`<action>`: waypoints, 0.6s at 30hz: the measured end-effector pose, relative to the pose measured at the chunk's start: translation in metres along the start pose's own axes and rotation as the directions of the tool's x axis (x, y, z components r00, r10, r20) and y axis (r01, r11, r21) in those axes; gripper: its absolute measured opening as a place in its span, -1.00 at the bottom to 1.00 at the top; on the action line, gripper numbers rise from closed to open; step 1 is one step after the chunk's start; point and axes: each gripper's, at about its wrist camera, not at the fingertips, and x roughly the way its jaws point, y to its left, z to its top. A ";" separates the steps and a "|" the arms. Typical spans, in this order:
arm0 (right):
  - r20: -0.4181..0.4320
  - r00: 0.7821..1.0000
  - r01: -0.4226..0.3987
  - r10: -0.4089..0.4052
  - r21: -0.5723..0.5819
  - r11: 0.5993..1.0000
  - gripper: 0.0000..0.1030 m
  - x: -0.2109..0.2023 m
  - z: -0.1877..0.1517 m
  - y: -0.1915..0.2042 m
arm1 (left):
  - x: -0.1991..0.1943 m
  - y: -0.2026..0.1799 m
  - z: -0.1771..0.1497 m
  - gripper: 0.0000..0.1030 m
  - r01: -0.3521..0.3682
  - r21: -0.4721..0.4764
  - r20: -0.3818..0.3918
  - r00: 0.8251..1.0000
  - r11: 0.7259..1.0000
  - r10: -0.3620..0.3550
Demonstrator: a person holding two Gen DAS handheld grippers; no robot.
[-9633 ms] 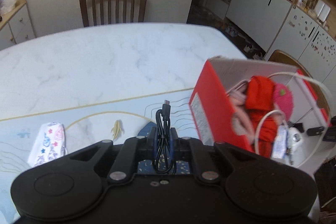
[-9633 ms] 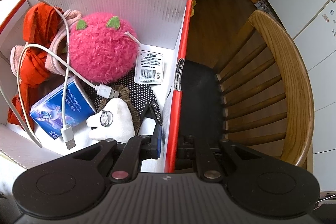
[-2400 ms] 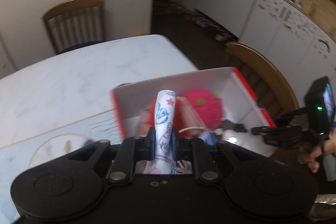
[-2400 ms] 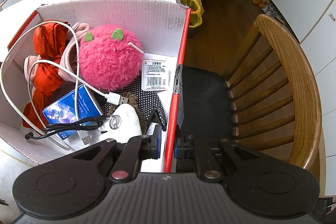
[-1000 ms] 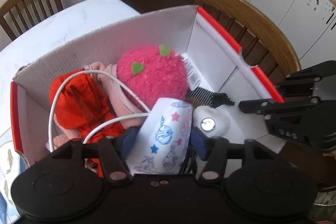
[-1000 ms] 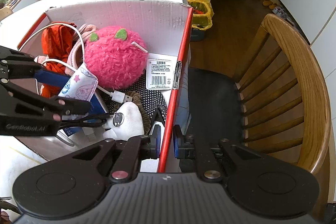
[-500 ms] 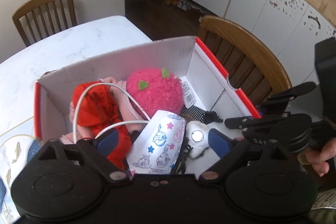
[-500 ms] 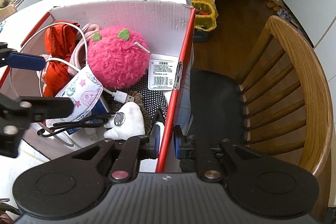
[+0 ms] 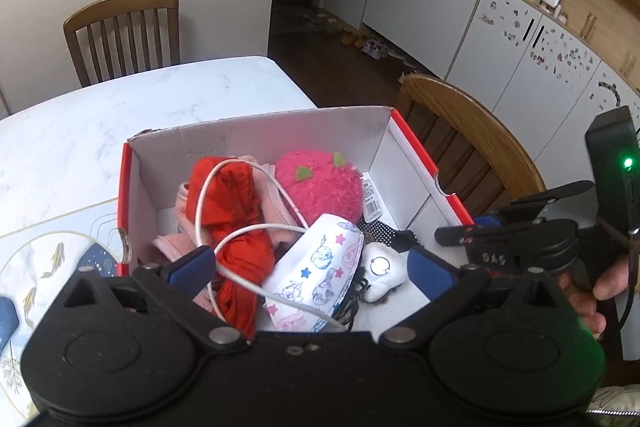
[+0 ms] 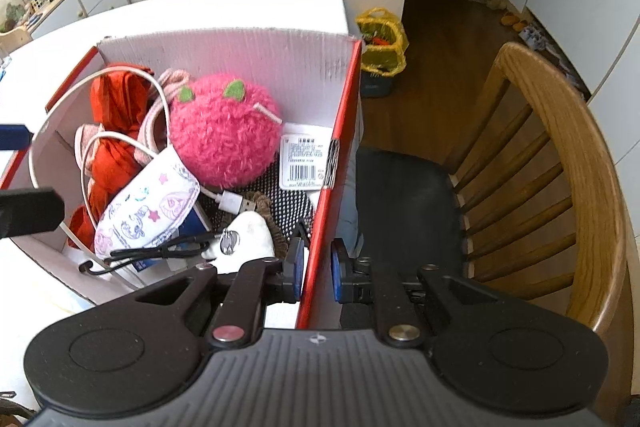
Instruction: Organize objects
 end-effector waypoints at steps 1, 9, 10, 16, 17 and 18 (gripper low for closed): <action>0.011 1.000 0.005 -0.005 0.003 1.000 -0.75 -0.004 0.001 0.000 | -0.002 0.002 -0.001 0.97 0.000 -0.004 0.006 1.000 1.000 0.000; 0.142 0.989 0.028 -0.031 0.020 0.999 -0.69 -0.055 -0.002 0.006 | -0.027 0.014 -0.009 0.98 -0.022 -0.007 0.053 0.998 1.000 0.023; 0.154 0.988 0.026 -0.029 0.024 0.999 -0.63 -0.061 -0.003 0.008 | -0.031 0.016 -0.010 0.98 -0.019 -0.006 0.059 0.998 1.000 0.019; 0.219 0.975 0.024 -0.032 0.042 0.999 -0.44 -0.094 -0.015 0.026 | -0.051 0.022 -0.020 0.98 -0.002 0.006 0.101 0.995 1.000 0.001; 0.229 0.973 0.018 -0.027 0.042 0.999 -0.42 -0.098 -0.017 0.030 | -0.054 0.023 -0.022 0.98 -0.001 0.006 0.106 0.994 1.000 0.000; 0.238 0.971 0.012 -0.022 0.040 0.999 -0.39 -0.103 -0.020 0.034 | -0.057 0.024 -0.024 0.98 -0.003 0.008 0.110 0.994 1.000 0.002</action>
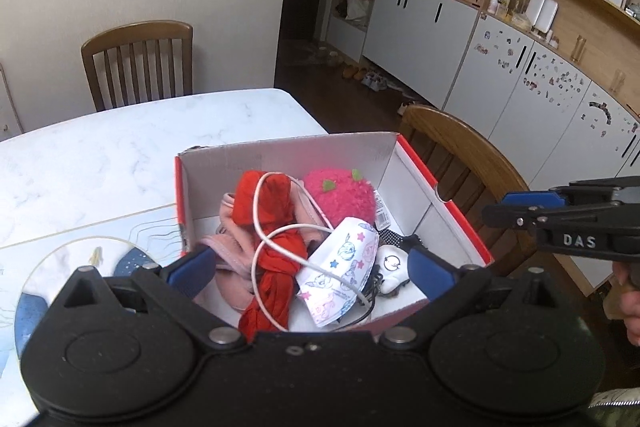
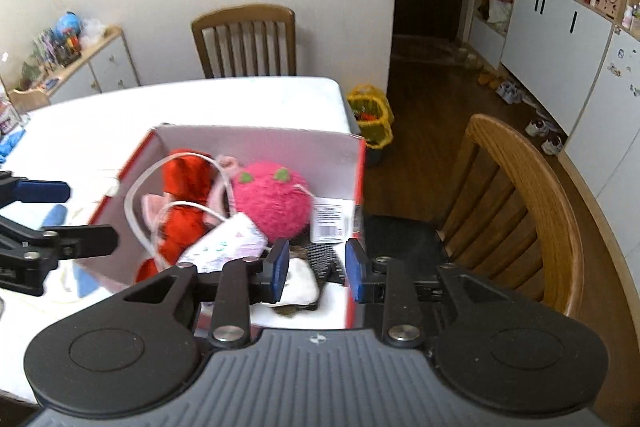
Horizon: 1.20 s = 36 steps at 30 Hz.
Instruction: Organize objects
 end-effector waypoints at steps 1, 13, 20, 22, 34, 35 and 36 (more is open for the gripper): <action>0.009 1.000 -0.002 0.002 -0.001 1.000 -0.27 -0.005 -0.002 0.005 | -0.003 0.001 -0.001 0.98 -0.005 0.003 0.004 1.000 1.000 0.005; 0.124 0.992 -0.028 0.020 0.061 0.998 0.66 -0.046 -0.022 0.040 | -0.033 0.017 -0.016 0.98 -0.031 -0.015 0.050 0.998 0.999 0.031; 0.153 0.988 -0.012 0.004 0.056 0.998 0.84 -0.057 -0.033 0.059 | -0.041 0.020 -0.025 0.98 -0.012 -0.008 0.058 0.998 1.000 0.012; 0.159 0.987 -0.001 -0.009 0.064 0.998 0.84 -0.060 -0.036 0.062 | -0.042 0.018 -0.027 0.98 -0.009 0.007 0.060 0.998 1.000 0.009; 0.180 0.979 0.068 -0.098 0.164 0.984 0.84 -0.076 -0.051 0.062 | -0.046 0.012 -0.032 0.98 0.037 0.065 0.082 0.996 0.997 -0.043; 0.182 0.978 0.073 -0.102 0.163 0.984 0.84 -0.077 -0.052 0.063 | -0.045 0.011 -0.032 0.98 0.040 0.069 0.082 0.996 0.997 -0.045; 0.182 0.977 0.080 -0.110 0.163 0.983 0.84 -0.078 -0.052 0.063 | -0.045 0.011 -0.032 0.98 0.040 0.073 0.084 0.995 0.997 -0.046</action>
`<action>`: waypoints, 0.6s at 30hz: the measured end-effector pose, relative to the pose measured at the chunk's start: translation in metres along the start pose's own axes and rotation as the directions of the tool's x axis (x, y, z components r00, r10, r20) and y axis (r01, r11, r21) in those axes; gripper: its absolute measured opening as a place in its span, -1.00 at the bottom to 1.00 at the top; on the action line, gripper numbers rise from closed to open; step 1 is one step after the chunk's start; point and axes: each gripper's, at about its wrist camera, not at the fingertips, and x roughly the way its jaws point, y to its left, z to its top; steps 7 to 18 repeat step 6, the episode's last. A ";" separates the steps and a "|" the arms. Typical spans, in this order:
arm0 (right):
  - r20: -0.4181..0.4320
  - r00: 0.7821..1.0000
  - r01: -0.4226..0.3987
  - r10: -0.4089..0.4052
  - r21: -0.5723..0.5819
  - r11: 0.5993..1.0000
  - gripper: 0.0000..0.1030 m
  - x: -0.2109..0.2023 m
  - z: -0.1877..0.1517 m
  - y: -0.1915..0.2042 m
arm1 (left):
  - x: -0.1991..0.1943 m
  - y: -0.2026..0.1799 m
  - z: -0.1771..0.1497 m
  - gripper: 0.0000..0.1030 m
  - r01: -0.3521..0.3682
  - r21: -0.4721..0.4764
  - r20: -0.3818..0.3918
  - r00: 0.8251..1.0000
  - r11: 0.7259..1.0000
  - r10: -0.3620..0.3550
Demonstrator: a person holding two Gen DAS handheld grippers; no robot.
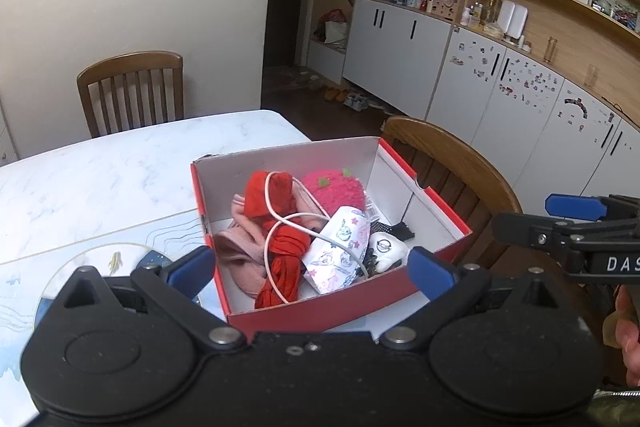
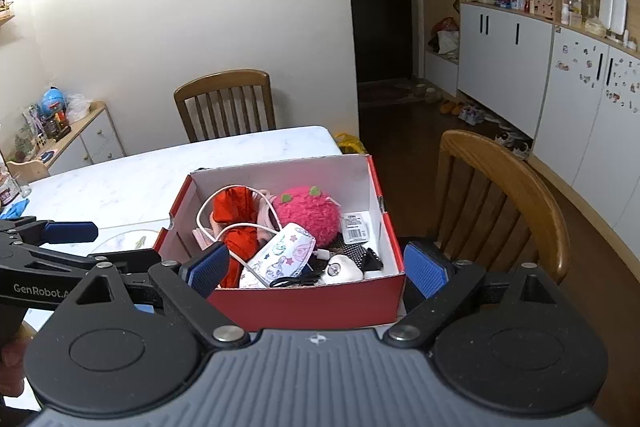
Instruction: Organize objects
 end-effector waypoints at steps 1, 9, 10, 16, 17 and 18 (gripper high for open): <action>0.002 1.000 0.004 -0.004 -0.002 1.000 0.84 -0.001 0.000 0.000 | 0.000 0.000 0.000 0.98 0.002 0.003 0.002 1.000 1.000 -0.002; 0.005 1.000 0.023 -0.023 0.004 1.000 0.84 -0.002 -0.001 0.002 | 0.002 0.003 0.001 0.98 0.014 0.009 0.004 1.000 1.000 -0.014; 0.005 1.000 0.023 -0.023 0.004 1.000 0.84 -0.002 -0.001 0.002 | 0.002 0.003 0.001 0.98 0.014 0.009 0.004 1.000 1.000 -0.014; 0.005 1.000 0.023 -0.023 0.004 1.000 0.84 -0.002 -0.001 0.002 | 0.002 0.003 0.001 0.98 0.014 0.009 0.004 1.000 1.000 -0.014; 0.005 1.000 0.023 -0.023 0.004 1.000 0.84 -0.002 -0.001 0.002 | 0.002 0.003 0.001 0.98 0.014 0.009 0.004 1.000 1.000 -0.014; 0.005 1.000 0.023 -0.023 0.004 1.000 0.84 -0.002 -0.001 0.002 | 0.002 0.003 0.001 0.98 0.014 0.009 0.004 1.000 1.000 -0.014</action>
